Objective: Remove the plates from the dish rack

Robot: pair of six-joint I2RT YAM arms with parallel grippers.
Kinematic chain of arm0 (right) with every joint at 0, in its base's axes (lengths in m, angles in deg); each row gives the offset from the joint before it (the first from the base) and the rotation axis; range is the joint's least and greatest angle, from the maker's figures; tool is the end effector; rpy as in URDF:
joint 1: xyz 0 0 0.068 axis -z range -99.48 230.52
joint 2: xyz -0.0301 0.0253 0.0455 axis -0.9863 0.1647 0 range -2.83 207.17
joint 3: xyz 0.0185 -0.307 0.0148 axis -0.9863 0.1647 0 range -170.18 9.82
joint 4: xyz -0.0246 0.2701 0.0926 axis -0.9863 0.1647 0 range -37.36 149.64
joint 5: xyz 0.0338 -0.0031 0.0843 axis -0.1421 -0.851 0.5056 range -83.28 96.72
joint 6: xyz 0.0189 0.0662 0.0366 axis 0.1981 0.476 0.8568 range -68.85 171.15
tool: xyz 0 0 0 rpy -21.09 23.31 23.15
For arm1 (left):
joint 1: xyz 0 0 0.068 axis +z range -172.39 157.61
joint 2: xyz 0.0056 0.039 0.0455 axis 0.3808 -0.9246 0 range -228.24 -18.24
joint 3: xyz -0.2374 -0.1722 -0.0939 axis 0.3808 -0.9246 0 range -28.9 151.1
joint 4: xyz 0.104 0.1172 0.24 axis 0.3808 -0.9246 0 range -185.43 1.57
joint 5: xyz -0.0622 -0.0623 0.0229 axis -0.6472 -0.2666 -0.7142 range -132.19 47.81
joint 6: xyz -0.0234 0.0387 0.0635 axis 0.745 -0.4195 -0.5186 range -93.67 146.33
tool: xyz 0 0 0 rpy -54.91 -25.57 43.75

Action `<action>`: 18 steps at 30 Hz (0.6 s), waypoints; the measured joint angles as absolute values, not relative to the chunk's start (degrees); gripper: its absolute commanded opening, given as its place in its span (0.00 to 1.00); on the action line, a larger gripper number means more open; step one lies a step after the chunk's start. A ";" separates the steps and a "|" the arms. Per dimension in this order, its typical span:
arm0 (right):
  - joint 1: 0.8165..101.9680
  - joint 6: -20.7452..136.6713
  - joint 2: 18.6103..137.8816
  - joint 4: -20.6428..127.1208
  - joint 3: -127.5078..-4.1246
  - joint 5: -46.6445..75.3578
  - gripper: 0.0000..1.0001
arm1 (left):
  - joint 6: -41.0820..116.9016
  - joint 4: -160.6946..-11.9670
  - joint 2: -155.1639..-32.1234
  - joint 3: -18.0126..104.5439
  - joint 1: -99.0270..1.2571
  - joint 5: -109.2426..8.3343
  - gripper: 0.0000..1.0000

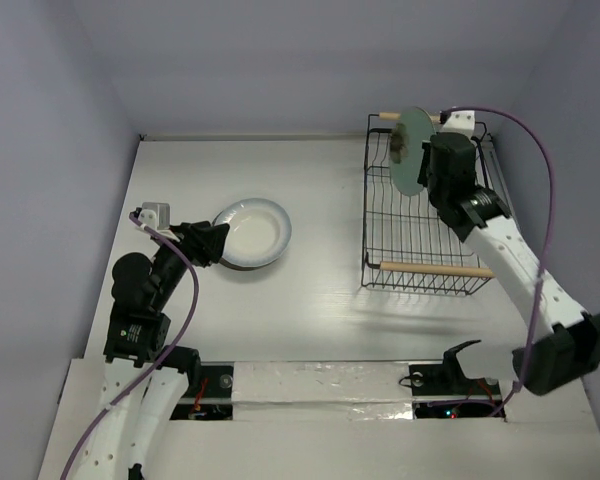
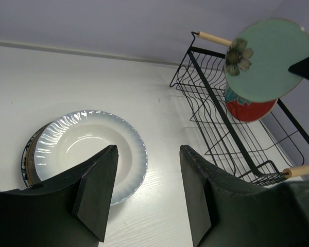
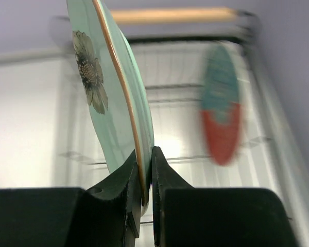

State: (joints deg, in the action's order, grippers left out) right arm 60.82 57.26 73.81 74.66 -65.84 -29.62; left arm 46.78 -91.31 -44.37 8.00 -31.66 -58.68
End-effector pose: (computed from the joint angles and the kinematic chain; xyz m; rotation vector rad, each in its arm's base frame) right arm 0.3342 0.0777 0.4109 0.1812 1.8950 -0.3201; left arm 0.1379 -0.0418 0.3744 0.0988 1.4660 -0.6298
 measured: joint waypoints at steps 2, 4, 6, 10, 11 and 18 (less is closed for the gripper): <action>59.02 60.47 68.87 73.05 -65.03 -21.64 0.00 | 46.76 -91.31 -44.43 8.00 -31.66 -58.66 0.48; 57.80 63.88 66.00 69.64 -64.38 -13.86 0.00 | 46.76 -91.31 -44.43 8.00 -31.66 -58.66 0.48; 56.23 67.60 65.39 64.59 -63.89 -5.93 0.00 | 46.76 -91.31 -44.43 8.00 -31.66 -58.64 0.46; 52.09 73.48 69.94 55.93 -62.52 4.34 0.00 | 46.89 -91.33 -44.43 8.00 -31.64 -58.40 0.16; 50.78 74.70 71.95 54.51 -62.06 6.18 0.00 | 46.86 -91.31 -44.45 8.00 -31.64 -58.38 0.09; 43.29 83.88 86.31 48.26 -57.69 15.56 0.00 | 46.71 -91.33 -44.76 8.00 -31.64 -58.20 0.10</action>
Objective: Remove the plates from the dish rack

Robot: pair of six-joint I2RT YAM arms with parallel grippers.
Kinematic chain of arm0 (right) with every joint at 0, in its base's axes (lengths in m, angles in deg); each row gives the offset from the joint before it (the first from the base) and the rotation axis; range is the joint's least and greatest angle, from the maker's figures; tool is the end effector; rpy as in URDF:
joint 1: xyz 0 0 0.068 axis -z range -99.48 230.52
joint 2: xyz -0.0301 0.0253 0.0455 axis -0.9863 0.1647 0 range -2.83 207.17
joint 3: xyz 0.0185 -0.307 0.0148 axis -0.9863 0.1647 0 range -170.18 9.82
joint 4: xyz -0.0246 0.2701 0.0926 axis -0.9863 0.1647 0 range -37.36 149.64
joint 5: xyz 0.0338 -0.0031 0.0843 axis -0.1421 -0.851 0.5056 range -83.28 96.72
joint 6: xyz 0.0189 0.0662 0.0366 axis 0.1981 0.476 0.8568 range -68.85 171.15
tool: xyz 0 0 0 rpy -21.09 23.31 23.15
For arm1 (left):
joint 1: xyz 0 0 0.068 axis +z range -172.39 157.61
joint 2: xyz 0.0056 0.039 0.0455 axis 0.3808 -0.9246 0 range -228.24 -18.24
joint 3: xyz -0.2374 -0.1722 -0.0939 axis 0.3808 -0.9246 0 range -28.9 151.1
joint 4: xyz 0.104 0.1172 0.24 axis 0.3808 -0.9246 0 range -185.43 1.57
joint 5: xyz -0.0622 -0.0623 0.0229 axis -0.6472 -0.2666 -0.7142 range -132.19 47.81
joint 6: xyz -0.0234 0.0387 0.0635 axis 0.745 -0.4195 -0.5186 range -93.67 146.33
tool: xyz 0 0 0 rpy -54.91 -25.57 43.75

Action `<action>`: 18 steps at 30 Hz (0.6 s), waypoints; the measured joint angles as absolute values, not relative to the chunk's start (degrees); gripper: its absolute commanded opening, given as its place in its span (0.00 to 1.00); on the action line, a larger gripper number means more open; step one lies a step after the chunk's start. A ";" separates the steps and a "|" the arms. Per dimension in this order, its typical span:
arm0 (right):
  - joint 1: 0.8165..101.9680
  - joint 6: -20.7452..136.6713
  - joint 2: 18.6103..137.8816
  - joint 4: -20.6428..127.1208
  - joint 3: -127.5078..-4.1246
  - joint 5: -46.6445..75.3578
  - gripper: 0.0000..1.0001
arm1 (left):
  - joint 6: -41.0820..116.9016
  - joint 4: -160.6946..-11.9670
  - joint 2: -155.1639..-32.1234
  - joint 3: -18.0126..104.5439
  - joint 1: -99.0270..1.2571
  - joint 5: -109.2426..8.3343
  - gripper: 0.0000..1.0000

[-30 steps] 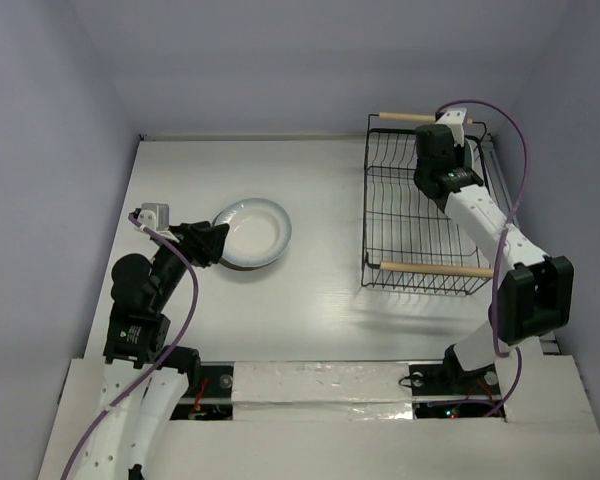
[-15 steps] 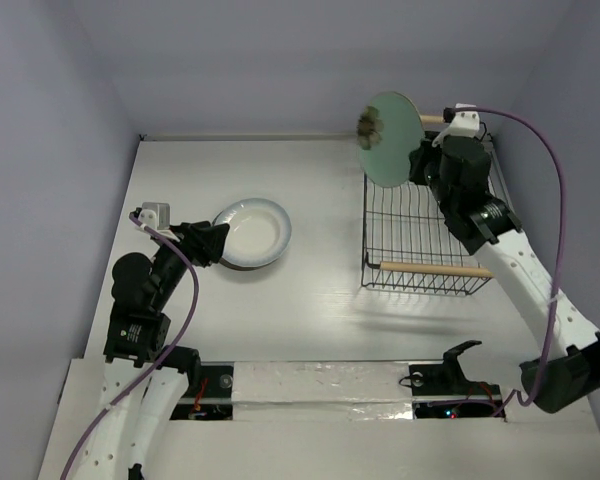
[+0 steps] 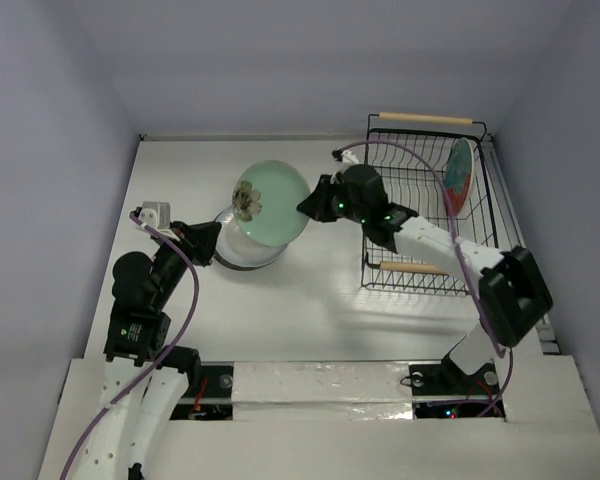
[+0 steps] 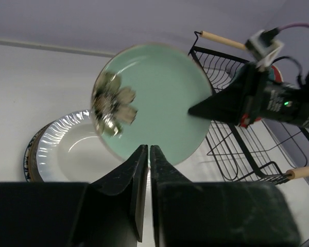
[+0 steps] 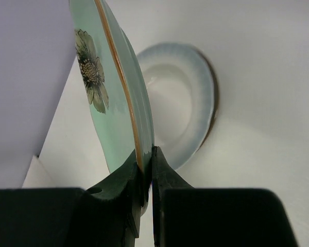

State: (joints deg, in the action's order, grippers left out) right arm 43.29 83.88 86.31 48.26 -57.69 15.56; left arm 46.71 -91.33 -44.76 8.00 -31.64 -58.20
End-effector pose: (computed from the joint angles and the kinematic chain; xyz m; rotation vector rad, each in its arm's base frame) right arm 0.3311 0.2645 0.3277 -0.1909 1.9798 0.9644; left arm 0.1399 -0.0415 0.3736 0.0912 1.4726 -0.6227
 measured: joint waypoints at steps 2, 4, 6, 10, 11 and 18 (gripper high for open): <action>41.54 86.28 90.51 46.62 -57.69 17.09 0.00 | 46.69 -91.33 -44.78 8.00 -31.64 -58.18 0.14; 40.14 88.75 94.22 45.09 -57.69 17.94 0.00 | 46.73 -91.31 -44.78 8.00 -31.64 -58.20 0.17; 39.05 91.38 96.84 43.80 -57.69 18.66 0.00 | 46.73 -91.31 -44.78 8.00 -31.64 -58.23 0.19; 38.46 96.34 100.54 40.04 -57.69 20.10 0.00 | 46.73 -91.33 -44.78 8.00 -31.64 -58.25 0.21; 38.50 97.17 101.00 39.28 -57.69 20.17 0.00 | 46.73 -91.31 -44.78 8.00 -31.64 -58.25 0.21; 38.70 101.89 104.84 34.23 -57.69 20.28 0.00 | 46.73 -91.31 -44.78 8.00 -31.64 -58.25 0.23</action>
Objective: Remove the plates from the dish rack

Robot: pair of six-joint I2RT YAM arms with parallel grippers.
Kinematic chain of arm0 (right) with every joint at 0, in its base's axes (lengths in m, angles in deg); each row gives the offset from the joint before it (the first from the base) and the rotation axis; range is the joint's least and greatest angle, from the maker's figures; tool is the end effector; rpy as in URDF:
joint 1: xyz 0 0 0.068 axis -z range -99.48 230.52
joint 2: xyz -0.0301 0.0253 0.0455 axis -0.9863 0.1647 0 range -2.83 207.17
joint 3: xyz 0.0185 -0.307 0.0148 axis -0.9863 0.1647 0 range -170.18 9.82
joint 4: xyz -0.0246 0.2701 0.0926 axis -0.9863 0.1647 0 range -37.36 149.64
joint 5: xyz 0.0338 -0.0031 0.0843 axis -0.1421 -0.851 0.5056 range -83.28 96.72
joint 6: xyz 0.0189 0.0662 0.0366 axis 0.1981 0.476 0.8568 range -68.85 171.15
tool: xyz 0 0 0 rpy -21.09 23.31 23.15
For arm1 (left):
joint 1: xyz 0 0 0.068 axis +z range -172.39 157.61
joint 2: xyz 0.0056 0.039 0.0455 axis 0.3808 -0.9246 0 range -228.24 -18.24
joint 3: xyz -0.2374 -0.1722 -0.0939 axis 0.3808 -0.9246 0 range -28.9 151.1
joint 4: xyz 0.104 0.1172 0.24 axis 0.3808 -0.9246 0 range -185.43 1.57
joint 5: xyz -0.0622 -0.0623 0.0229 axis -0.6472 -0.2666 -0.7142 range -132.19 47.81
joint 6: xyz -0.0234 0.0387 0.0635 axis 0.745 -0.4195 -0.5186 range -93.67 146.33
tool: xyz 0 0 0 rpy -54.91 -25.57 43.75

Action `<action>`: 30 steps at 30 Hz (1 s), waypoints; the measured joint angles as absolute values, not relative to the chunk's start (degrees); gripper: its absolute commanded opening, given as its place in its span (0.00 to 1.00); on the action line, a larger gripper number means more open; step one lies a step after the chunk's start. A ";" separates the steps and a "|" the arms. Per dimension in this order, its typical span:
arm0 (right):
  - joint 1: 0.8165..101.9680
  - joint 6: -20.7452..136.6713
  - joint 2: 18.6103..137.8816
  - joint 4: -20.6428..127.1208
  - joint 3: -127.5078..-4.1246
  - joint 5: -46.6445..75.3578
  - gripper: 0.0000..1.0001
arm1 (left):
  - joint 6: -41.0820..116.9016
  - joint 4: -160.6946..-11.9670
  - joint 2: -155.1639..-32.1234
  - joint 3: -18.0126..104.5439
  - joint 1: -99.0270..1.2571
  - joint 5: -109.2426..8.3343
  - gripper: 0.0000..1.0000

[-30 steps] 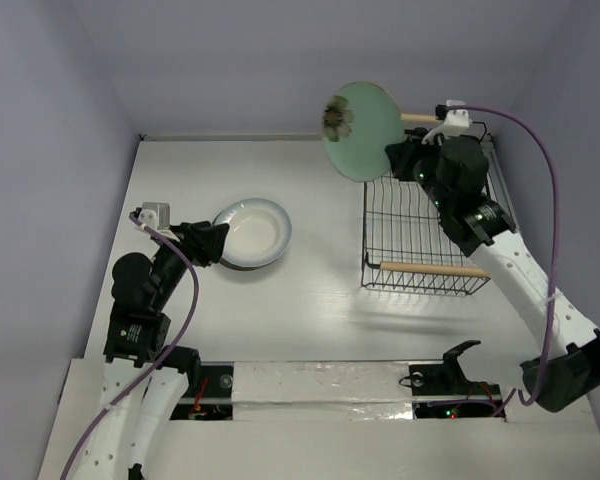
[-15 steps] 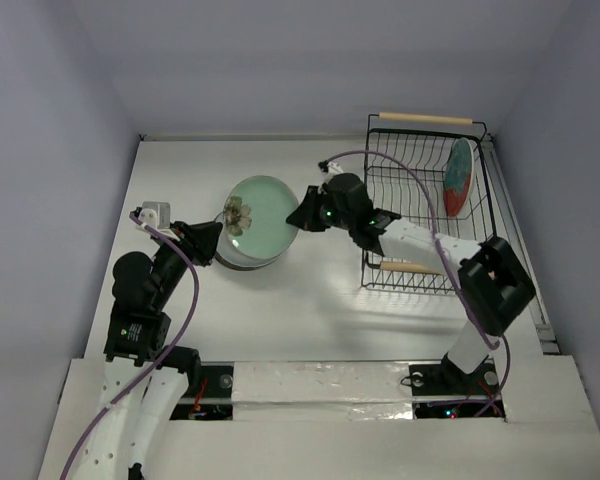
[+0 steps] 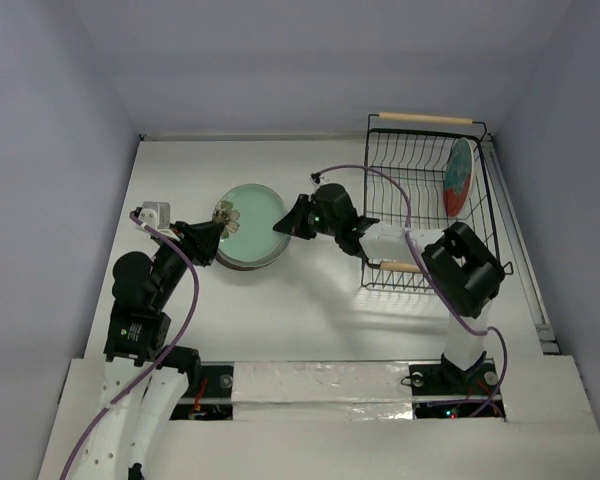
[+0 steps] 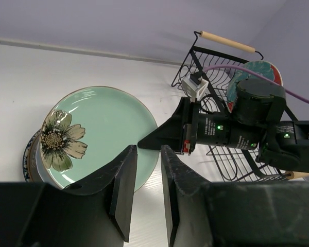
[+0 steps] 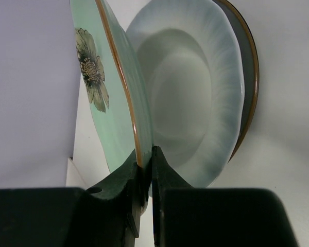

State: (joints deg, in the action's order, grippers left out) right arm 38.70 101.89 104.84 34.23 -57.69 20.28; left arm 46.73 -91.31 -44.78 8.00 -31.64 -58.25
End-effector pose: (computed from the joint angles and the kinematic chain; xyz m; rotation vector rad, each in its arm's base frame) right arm 0.3520 0.3359 0.2186 -0.0055 2.1735 1.2392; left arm 0.1400 -0.0416 0.3736 0.0917 1.4727 -0.6236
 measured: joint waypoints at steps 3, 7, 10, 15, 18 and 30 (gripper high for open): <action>38.72 102.55 106.13 33.97 -57.69 20.23 0.01 | 46.73 -91.31 -44.78 8.00 -31.64 -58.27 0.23; 38.72 103.27 107.53 34.03 -57.69 20.15 0.10 | 46.73 -91.31 -44.78 8.00 -31.64 -58.27 0.23; 38.59 103.24 107.55 33.84 -57.69 19.75 0.26 | 46.73 -91.31 -44.78 8.00 -31.64 -58.27 0.23; 38.19 101.61 107.55 34.45 -57.97 18.25 0.45 | 46.73 -91.31 -44.78 8.00 -31.64 -58.27 0.24; 37.82 99.44 107.53 35.91 -58.21 16.96 0.45 | 46.73 -91.31 -44.78 8.00 -31.64 -58.29 0.24; 35.29 90.04 103.93 47.50 -61.47 7.47 0.77 | 46.73 -91.31 -44.76 8.00 -31.64 -58.31 0.25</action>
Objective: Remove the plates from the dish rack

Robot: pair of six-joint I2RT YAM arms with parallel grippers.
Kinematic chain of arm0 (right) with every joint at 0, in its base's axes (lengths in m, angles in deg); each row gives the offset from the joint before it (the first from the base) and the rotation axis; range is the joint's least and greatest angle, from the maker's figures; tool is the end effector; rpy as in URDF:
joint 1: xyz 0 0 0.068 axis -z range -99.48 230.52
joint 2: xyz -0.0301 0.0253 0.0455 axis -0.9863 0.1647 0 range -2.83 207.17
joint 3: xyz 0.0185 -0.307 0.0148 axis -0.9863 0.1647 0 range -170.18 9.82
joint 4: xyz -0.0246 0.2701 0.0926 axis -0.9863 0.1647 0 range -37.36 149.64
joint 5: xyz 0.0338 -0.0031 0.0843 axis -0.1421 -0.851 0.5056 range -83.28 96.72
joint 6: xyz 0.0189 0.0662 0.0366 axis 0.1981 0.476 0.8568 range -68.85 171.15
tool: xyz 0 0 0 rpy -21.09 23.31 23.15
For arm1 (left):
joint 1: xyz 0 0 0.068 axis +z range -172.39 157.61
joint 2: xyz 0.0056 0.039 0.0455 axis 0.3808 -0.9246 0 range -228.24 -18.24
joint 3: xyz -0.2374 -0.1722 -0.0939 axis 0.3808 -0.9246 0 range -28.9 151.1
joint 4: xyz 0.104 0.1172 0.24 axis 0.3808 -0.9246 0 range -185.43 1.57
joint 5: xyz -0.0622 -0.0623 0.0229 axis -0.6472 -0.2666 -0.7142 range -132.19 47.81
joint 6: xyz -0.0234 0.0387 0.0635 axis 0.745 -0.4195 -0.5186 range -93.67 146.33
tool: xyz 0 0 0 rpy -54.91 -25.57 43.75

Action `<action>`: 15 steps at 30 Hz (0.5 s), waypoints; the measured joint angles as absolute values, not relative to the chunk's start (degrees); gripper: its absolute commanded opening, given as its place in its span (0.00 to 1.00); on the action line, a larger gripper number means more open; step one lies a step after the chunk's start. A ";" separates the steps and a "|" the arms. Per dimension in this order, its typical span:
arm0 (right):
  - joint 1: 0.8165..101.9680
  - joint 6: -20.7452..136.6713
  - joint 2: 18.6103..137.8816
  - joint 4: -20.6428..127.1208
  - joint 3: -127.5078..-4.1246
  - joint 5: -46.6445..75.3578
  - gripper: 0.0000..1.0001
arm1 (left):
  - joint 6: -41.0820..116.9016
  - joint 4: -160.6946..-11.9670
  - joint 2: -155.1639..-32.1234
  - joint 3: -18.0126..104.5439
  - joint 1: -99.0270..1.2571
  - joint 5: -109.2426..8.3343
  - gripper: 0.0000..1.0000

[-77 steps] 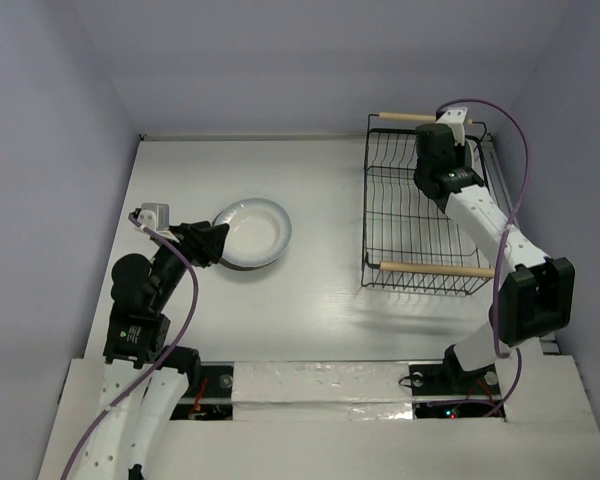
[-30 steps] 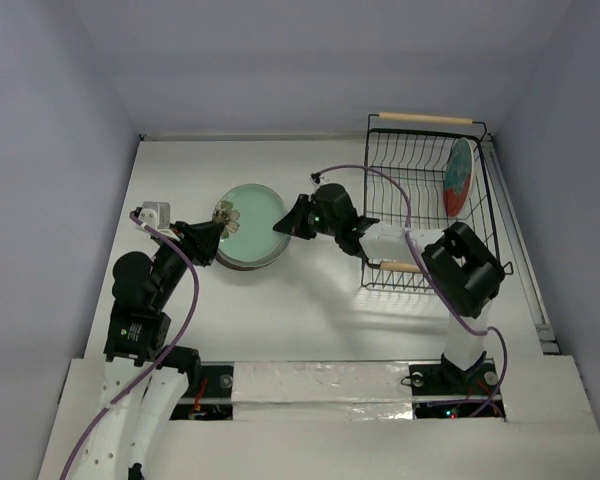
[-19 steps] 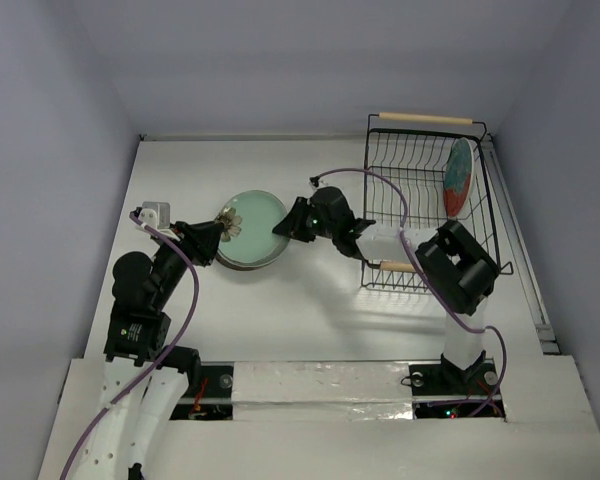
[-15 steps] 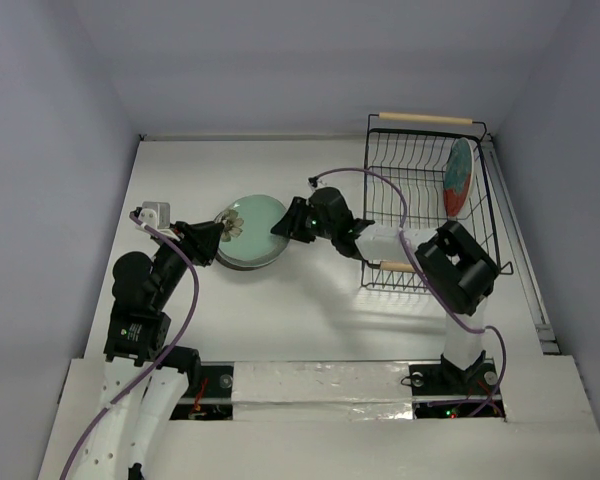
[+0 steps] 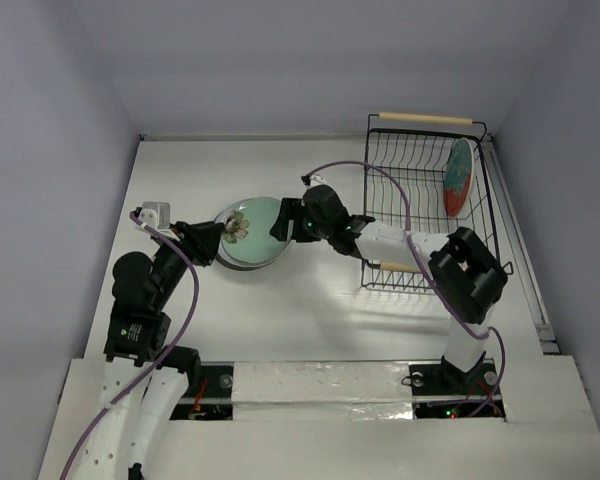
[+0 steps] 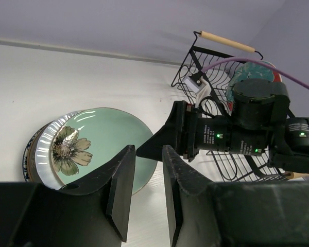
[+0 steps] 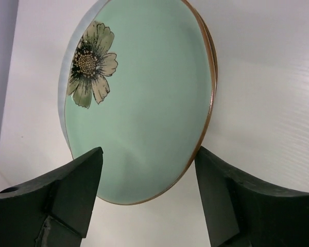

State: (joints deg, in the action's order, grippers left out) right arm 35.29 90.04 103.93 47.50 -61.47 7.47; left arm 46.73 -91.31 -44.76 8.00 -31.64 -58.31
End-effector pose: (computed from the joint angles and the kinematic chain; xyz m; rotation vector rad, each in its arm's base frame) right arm 0.3402 0.3442 0.2210 -0.1316 2.2263 0.8677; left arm 0.1399 -0.0416 0.3736 0.0926 1.4724 -0.6243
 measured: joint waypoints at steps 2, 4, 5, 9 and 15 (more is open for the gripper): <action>34.74 88.08 102.96 50.01 -62.50 5.33 0.82 | 46.73 -91.31 -44.70 8.00 -31.64 -58.31 0.25; 34.48 86.24 102.24 52.55 -63.74 3.38 0.82 | 46.73 -91.31 -44.67 8.00 -31.64 -58.31 0.25; 34.30 85.52 101.96 53.35 -64.35 2.64 0.82 | 46.73 -91.31 -44.67 8.00 -31.64 -58.31 0.25; 34.02 82.37 100.12 57.09 -65.49 -0.70 0.73 | 46.73 -91.31 -44.65 8.00 -31.64 -58.31 0.26; 33.91 77.82 92.78 63.54 -65.42 -7.41 0.03 | 46.73 -91.31 -44.59 8.00 -31.64 -58.31 0.28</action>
State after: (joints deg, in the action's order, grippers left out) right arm 33.91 77.82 92.78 63.54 -65.42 -7.41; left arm 46.73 -91.31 -44.59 8.00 -31.64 -58.31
